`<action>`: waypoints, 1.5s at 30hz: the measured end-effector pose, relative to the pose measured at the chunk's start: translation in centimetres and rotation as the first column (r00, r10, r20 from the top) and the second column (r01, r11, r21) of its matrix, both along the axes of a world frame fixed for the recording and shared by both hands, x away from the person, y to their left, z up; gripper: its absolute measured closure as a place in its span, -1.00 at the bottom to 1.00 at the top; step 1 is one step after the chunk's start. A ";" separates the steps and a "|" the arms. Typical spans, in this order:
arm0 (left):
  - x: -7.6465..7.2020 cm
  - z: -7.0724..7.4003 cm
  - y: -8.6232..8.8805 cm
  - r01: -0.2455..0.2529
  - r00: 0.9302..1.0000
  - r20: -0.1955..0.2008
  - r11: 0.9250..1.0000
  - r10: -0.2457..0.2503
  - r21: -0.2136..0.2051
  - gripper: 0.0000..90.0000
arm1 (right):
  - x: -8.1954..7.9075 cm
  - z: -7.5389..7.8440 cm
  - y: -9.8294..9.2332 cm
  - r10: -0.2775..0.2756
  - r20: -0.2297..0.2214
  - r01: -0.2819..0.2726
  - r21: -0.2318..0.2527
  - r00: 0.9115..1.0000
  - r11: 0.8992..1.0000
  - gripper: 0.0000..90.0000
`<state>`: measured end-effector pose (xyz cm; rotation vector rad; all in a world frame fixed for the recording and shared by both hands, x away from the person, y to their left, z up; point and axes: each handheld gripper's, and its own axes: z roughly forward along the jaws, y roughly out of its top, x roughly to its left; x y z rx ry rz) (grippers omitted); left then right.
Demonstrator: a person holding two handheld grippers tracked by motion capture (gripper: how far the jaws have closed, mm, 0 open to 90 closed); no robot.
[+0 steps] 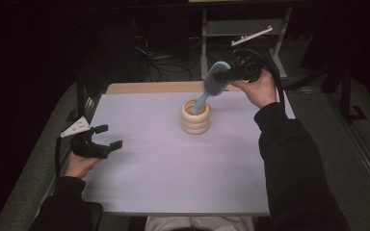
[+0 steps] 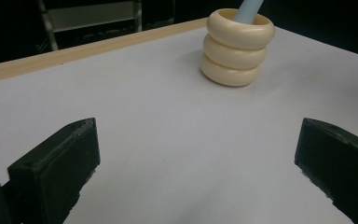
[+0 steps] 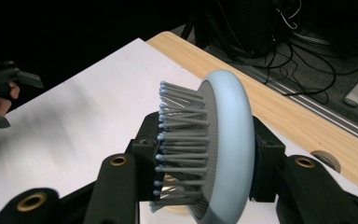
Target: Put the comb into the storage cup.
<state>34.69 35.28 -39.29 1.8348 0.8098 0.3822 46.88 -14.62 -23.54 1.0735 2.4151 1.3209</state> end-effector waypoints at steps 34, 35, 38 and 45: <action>-0.9 -1.9 0.4 -0.015 1.000 -0.008 0.999 0.015 0.036 -1.00 | 2.1 -5.8 1.1 -0.010 -0.094 0.010 -0.006 0.995 1.000 0.21; -0.9 -1.9 0.4 -0.016 1.000 -0.006 0.999 0.016 0.036 -1.00 | 2.2 -5.9 1.2 -0.011 -0.097 0.011 -0.002 0.995 1.000 0.21; -1.1 -1.8 0.4 -0.025 1.000 0.004 0.999 0.024 0.030 -1.00 | 2.3 -6.4 1.3 -0.015 -0.114 0.017 0.017 0.993 1.000 0.20; -1.1 -1.8 0.3 -0.027 1.000 0.002 0.999 0.027 0.030 -1.00 | 2.7 -6.9 1.4 -0.027 -0.145 0.035 0.055 0.989 0.998 0.16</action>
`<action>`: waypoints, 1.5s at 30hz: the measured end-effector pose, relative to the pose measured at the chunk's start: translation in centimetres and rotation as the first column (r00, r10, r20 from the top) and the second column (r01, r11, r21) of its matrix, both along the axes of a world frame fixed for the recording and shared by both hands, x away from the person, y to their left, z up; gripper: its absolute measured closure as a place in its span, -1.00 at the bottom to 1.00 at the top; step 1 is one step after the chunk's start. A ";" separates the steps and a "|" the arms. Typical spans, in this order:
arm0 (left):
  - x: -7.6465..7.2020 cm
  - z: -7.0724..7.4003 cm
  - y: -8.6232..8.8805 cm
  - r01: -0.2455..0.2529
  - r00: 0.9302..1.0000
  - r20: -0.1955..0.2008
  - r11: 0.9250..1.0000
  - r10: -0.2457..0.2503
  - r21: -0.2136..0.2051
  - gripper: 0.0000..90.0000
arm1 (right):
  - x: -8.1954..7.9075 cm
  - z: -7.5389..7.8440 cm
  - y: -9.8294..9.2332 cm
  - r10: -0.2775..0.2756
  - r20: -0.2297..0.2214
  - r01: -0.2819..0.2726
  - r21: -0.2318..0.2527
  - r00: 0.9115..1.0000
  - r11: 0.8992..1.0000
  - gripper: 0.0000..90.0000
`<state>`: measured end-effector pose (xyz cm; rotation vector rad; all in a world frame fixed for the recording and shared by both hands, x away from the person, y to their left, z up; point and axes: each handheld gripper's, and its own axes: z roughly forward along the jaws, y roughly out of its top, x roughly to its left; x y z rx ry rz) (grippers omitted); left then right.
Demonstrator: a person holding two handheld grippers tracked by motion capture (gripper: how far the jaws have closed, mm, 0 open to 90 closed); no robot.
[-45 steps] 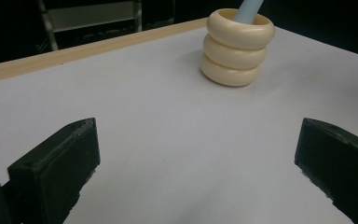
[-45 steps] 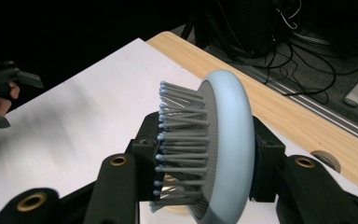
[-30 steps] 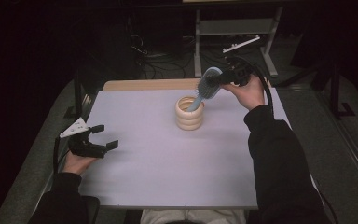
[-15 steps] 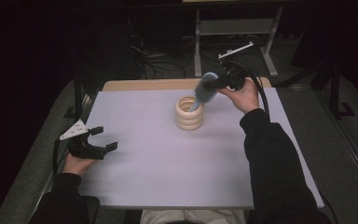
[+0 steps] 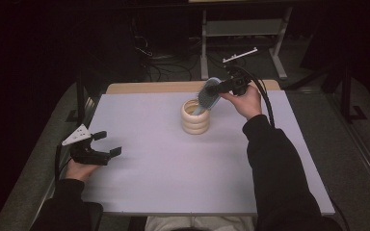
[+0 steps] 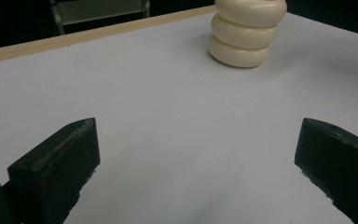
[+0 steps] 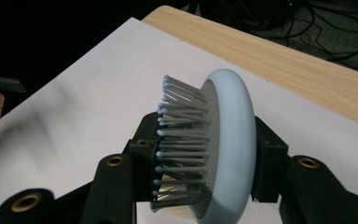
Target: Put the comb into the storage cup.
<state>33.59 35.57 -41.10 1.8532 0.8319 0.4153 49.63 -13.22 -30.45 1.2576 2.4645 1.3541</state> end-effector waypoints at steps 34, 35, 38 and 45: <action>0.0 -0.1 -0.1 -0.005 1.000 -0.007 1.000 0.004 -0.009 -1.00 | -1.4 -0.2 -2.3 -0.084 0.123 0.090 -0.047 0.989 0.995 -1.00; -0.1 -0.1 -0.1 -0.006 1.000 -0.008 1.000 0.006 -0.009 -1.00 | -1.6 -0.3 -2.6 -0.081 0.125 0.087 -0.044 0.989 0.995 -1.00; -0.1 -0.1 0.0 -0.008 1.000 -0.010 1.000 0.007 -0.016 -1.00 | -2.1 -0.3 -3.2 -0.085 0.131 0.090 -0.035 0.988 0.995 -1.00; -0.1 -0.1 -0.1 0.001 1.000 -0.015 1.000 -0.001 -0.023 -1.00 | -3.1 -0.4 -4.3 -0.083 0.153 0.090 -0.037 0.985 0.995 -1.00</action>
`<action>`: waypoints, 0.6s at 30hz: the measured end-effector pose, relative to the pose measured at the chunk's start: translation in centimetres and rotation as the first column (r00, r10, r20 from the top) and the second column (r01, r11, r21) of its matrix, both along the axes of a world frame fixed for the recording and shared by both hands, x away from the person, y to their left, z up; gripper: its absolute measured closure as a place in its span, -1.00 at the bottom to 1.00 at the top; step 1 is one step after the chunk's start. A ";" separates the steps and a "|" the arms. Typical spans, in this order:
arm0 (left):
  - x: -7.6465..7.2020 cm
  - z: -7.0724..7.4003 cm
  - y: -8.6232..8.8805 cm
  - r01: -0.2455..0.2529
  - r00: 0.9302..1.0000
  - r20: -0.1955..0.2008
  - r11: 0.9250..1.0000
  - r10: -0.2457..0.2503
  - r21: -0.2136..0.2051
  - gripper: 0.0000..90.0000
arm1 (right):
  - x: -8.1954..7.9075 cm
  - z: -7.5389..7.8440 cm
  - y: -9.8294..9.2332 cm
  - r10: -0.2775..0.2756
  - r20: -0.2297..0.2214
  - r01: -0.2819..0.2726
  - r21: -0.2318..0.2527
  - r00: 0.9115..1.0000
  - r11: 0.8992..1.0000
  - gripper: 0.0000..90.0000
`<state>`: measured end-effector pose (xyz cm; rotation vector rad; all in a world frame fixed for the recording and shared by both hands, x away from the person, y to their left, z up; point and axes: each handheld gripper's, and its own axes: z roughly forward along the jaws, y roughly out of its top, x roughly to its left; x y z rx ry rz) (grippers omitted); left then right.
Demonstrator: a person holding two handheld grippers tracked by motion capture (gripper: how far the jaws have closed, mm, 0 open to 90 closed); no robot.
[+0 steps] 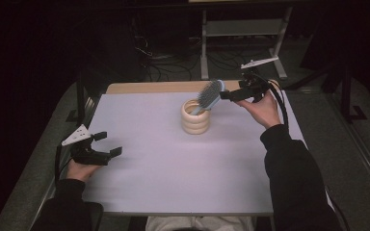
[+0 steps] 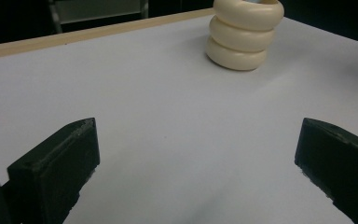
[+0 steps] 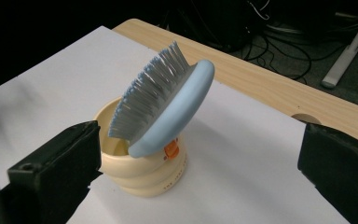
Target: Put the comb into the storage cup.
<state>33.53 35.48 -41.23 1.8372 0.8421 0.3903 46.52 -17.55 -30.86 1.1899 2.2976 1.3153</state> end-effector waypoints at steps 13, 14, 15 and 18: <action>-0.2 0.1 0.0 -0.012 1.000 -0.010 1.000 0.012 0.003 -1.00 | -2.3 0.1 -2.7 -0.007 0.017 0.007 -0.001 1.000 1.000 -1.00; -0.2 0.1 0.0 -0.012 1.000 -0.010 1.000 0.012 0.002 -1.00 | -2.4 0.1 -2.8 -0.008 0.016 0.008 0.000 1.000 1.000 -1.00; -0.2 0.1 0.0 -0.013 1.000 -0.010 1.000 0.013 0.003 -1.00 | -2.7 0.0 -3.1 -0.008 0.026 0.008 0.002 1.000 1.000 -1.00; -0.2 0.0 0.0 -0.015 1.000 -0.012 1.000 0.015 0.005 -1.00 | -3.2 0.0 -4.0 -0.002 0.030 0.001 0.045 1.000 0.999 -1.00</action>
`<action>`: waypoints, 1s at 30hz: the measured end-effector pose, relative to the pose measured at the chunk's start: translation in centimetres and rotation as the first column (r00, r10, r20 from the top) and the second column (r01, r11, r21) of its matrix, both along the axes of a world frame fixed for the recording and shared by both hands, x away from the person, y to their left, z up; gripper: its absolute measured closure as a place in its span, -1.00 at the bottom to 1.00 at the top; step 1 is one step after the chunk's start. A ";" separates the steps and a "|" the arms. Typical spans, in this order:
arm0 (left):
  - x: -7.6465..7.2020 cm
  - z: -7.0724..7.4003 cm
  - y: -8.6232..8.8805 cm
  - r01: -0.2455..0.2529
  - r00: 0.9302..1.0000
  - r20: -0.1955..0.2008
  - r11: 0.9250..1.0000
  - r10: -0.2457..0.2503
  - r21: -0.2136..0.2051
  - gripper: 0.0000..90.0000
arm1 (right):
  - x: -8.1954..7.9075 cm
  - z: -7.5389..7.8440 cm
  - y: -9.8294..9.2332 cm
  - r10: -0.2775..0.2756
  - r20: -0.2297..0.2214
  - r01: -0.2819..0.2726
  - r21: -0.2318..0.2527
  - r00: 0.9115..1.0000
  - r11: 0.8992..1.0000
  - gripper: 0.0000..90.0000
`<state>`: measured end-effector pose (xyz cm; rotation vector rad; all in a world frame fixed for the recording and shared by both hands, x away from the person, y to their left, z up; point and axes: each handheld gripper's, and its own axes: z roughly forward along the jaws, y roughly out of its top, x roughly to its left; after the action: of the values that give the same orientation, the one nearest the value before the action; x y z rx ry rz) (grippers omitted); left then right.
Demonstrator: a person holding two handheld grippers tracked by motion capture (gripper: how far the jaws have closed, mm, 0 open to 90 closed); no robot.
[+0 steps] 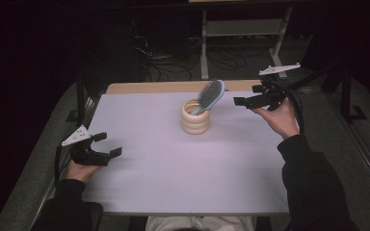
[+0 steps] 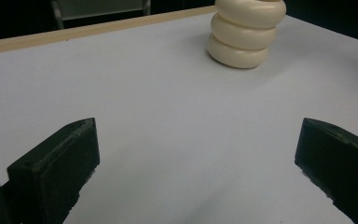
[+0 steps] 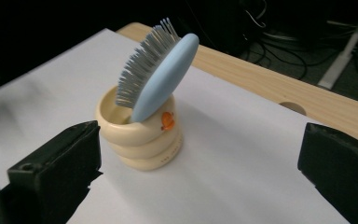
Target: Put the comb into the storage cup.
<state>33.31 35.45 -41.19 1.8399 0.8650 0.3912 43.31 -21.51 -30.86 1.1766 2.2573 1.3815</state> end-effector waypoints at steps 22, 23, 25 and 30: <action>0.0 0.0 0.0 -0.001 1.000 -0.011 1.000 0.000 -0.024 -1.00 | -2.5 -2.9 -3.5 -0.050 0.008 0.050 -0.012 0.999 0.999 -1.00; 0.0 0.0 0.0 0.000 1.000 -0.010 1.000 0.000 -0.024 -1.00 | -2.6 -3.1 -3.5 -0.049 0.008 0.049 -0.015 0.999 0.999 -1.00; 0.0 0.0 0.0 0.002 1.000 -0.011 1.000 -0.002 -0.023 -1.00 | -2.9 -3.4 -3.6 -0.047 0.004 0.047 -0.017 0.999 0.999 -1.00; 0.0 -0.1 0.0 0.005 1.000 -0.013 1.000 -0.005 -0.023 -1.00 | -3.7 -3.9 -3.6 -0.039 0.011 0.039 -0.013 0.999 0.999 -1.00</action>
<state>33.30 35.40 -41.24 1.8250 0.8703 0.3657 39.57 -25.15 -34.75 1.1995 2.2208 1.3535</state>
